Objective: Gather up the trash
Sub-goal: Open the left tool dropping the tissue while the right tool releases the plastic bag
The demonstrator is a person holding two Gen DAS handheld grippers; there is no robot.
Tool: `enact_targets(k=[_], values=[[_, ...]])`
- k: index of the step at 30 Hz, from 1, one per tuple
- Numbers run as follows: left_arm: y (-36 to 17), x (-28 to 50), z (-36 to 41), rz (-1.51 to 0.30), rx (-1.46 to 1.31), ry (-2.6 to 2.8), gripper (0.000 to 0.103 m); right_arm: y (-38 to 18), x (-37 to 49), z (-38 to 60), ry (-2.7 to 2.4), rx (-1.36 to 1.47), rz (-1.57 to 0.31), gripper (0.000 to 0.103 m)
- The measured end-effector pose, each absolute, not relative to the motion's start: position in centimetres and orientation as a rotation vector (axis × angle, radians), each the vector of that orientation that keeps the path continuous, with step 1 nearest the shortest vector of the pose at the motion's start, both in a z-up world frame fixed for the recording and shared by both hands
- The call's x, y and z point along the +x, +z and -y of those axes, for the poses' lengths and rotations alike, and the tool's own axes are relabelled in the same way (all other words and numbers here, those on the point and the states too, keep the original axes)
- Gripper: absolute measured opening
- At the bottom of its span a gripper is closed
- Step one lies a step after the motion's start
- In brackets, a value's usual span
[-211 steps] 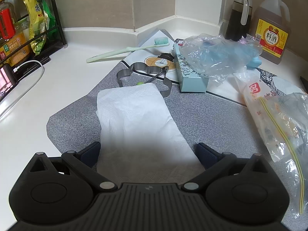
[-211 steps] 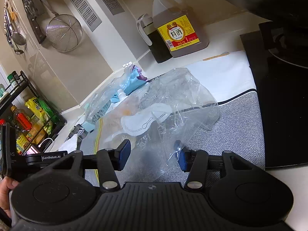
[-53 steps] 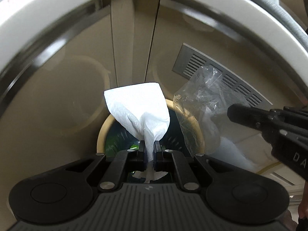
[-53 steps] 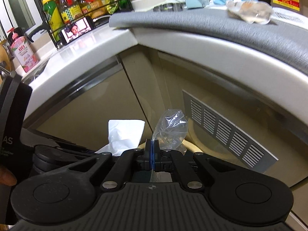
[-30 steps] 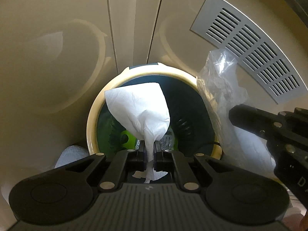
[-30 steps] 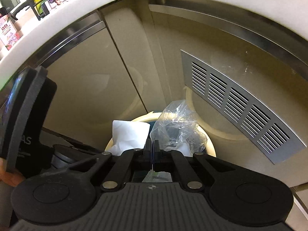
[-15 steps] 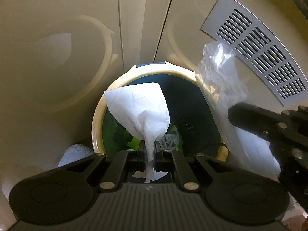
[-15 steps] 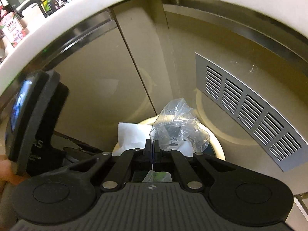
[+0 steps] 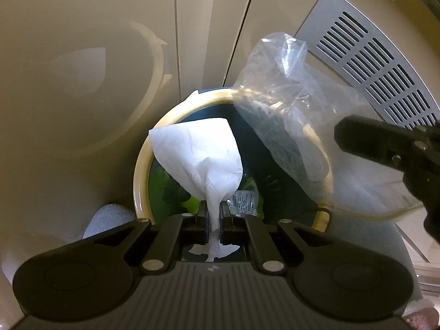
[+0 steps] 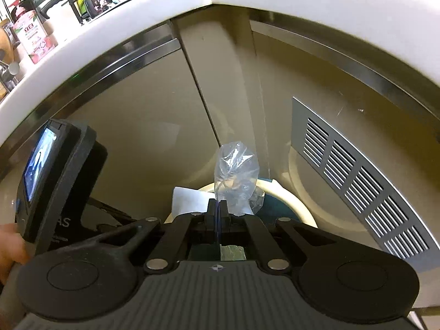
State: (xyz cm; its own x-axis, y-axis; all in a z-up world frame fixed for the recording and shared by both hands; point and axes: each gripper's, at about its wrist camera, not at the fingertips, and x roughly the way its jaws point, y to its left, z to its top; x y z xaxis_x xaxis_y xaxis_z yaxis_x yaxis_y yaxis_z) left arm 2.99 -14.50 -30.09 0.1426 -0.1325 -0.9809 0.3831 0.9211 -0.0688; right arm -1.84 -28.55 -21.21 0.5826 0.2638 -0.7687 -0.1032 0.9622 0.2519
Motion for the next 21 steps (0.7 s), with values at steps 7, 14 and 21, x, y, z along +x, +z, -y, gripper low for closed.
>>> enact_targets(k=[7, 14, 21], values=[[-31.1, 3.5, 14.4, -1.415, 0.192, -0.378, 0.007, -22.1, -0.6, 28.8, 0.214, 0.203, -0.947, 0.001], [-31.7, 3.6, 14.2, -1.433, 0.176, -0.379, 0.007, -21.8, 0.8, 28.2, 0.321, 0.244, -0.878, 0.001], [-32.9, 3.7, 14.3, -1.461, 0.175, -0.372, 0.007, -24.8, 1.5, 27.9, 0.264, 0.194, -0.972, 0.001]])
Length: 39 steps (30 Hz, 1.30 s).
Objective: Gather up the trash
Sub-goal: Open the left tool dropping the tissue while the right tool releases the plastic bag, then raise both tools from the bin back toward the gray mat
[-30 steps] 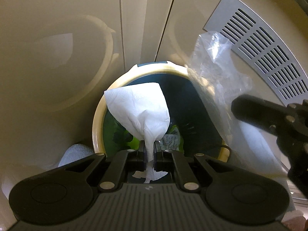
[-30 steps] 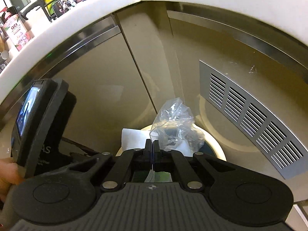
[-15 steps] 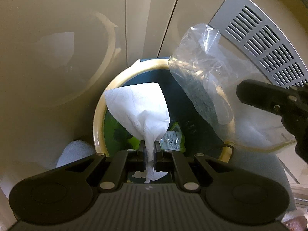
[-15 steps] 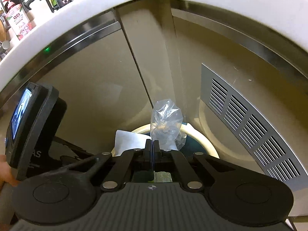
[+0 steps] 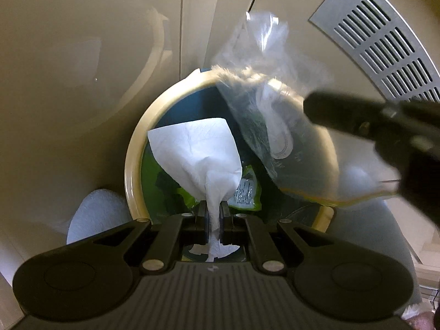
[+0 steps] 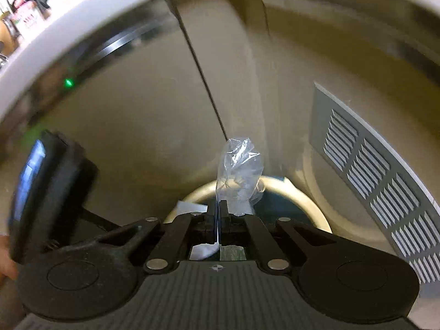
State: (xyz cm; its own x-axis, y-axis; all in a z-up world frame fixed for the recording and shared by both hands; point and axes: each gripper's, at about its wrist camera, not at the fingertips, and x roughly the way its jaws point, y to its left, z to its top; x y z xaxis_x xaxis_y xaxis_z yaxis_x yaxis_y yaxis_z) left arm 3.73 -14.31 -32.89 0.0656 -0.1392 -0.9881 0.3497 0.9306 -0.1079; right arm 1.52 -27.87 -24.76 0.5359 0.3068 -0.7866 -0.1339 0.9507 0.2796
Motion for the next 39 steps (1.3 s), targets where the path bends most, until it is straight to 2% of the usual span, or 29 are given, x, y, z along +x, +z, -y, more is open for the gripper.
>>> enact_targets(k=[11, 13, 14, 15, 16, 17, 18, 21, 25, 31, 33, 39], values=[[-34.7, 4.4, 14.8, -1.51, 0.19, -0.389, 0.009, -27.6, 1.4, 28.1, 0.205, 0.211, -1.047, 0.003], [-34.8, 4.6, 14.8, -1.517, 0.191, -0.388, 0.027, -27.7, 1.5, 27.9, 0.188, 0.221, -1.059, 0.003], [-34.8, 4.6, 14.7, -1.524, 0.188, -0.377, 0.058, -27.6, 1.6, 28.2, 0.179, 0.228, -1.063, 0.005], [-34.7, 4.7, 14.6, -1.524, 0.182, -0.361, 0.088, -27.5, 1.5, 28.3, 0.17, 0.236, -1.067, 0.013], [-34.4, 4.7, 14.3, -1.51, 0.171, -0.347, 0.097, -27.3, 1.5, 28.4, 0.156, 0.244, -1.071, 0.021], [-33.9, 4.7, 14.2, -1.492, 0.162, -0.336, 0.103, -27.0, 1.4, 28.5, 0.137, 0.25, -1.071, 0.041], [-33.6, 4.7, 14.1, -1.482, 0.157, -0.328, 0.103, -26.7, 1.3, 28.5, 0.123, 0.254, -1.062, 0.056], [-32.9, 4.7, 13.5, -1.489, 0.133, -0.334, 0.103, -25.3, 0.3, 29.0, 0.107, 0.253, -1.024, 0.069], [-29.3, 3.9, 12.5, -1.405, 0.134, -0.36, 0.103, -21.9, -1.7, 29.4, 0.121, 0.254, -0.956, 0.073], [-21.5, -0.3, 11.2, -1.166, 0.175, -0.4, 0.103, -14.2, -7.2, 29.8, 0.182, 0.202, -0.73, 0.089], [-19.1, -2.0, 11.0, -1.087, 0.175, -0.39, 0.103, -11.4, -9.3, 30.1, 0.186, 0.18, -0.63, 0.097], [-15.1, -5.3, 10.0, -0.987, 0.108, -0.349, 0.103, -7.1, -13.7, 30.6, 0.179, 0.129, -0.491, 0.103]])
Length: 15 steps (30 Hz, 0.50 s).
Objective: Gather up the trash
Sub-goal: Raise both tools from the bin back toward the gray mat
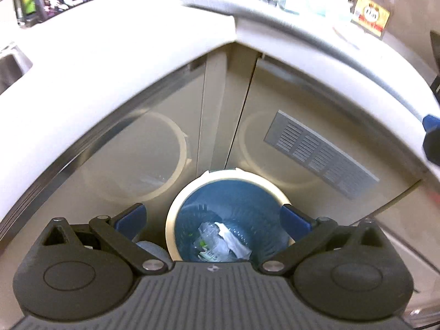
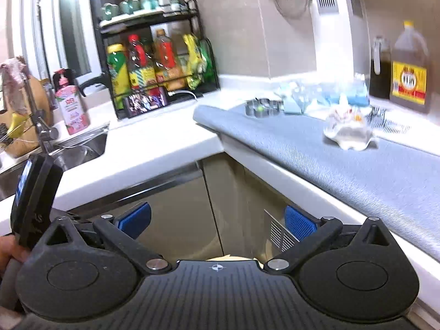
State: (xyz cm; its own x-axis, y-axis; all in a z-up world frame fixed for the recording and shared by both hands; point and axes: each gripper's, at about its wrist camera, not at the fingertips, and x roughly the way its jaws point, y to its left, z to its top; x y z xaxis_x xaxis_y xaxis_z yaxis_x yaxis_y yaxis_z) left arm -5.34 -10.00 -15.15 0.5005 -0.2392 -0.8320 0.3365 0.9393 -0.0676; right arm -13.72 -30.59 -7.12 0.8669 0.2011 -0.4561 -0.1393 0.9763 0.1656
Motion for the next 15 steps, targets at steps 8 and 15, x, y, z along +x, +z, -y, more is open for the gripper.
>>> enact_targets(k=[8, 15], values=[[-14.2, -7.9, 10.9, -0.983, 0.185, -0.382, 0.103, -7.9, -16.4, 28.1, 0.149, 0.082, -0.59, 0.103], [-13.3, -9.7, 11.4, -0.944, 0.262, -0.373, 0.103, -8.6, -17.4, 26.7, 0.099, 0.012, -0.62, 0.103]])
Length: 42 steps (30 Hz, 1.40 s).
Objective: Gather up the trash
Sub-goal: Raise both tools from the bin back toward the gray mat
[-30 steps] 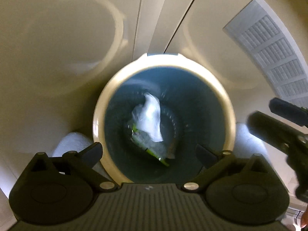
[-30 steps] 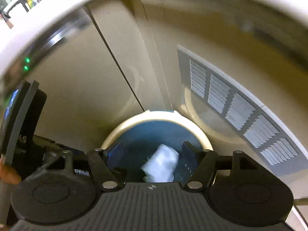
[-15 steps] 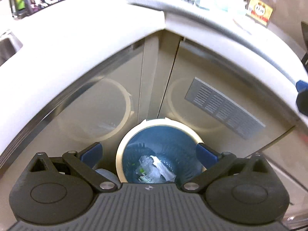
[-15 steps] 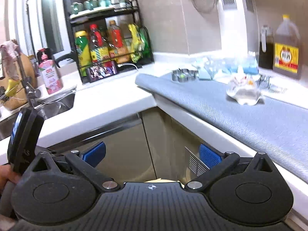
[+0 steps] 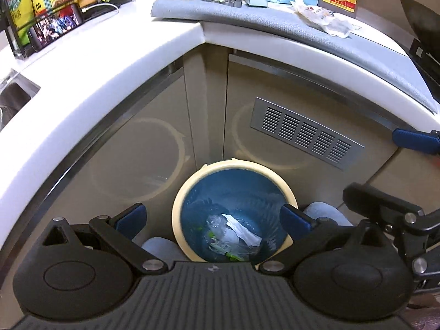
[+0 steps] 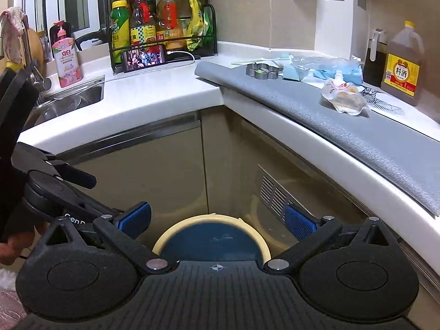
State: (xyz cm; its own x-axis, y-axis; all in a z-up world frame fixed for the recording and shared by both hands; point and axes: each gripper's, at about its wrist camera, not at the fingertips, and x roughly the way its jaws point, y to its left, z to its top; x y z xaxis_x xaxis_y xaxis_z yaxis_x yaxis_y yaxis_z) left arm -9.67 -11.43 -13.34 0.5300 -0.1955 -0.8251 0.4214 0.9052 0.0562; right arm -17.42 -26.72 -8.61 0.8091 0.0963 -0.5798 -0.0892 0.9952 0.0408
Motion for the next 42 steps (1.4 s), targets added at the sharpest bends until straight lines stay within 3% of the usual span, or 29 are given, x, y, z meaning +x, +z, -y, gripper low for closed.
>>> enact_targets(k=[42], values=[[-13.4, -10.0, 11.3, -0.91, 0.319, -0.361, 0.103, -9.5, -17.1, 26.7, 0.101, 0.002, -0.638, 0.103]])
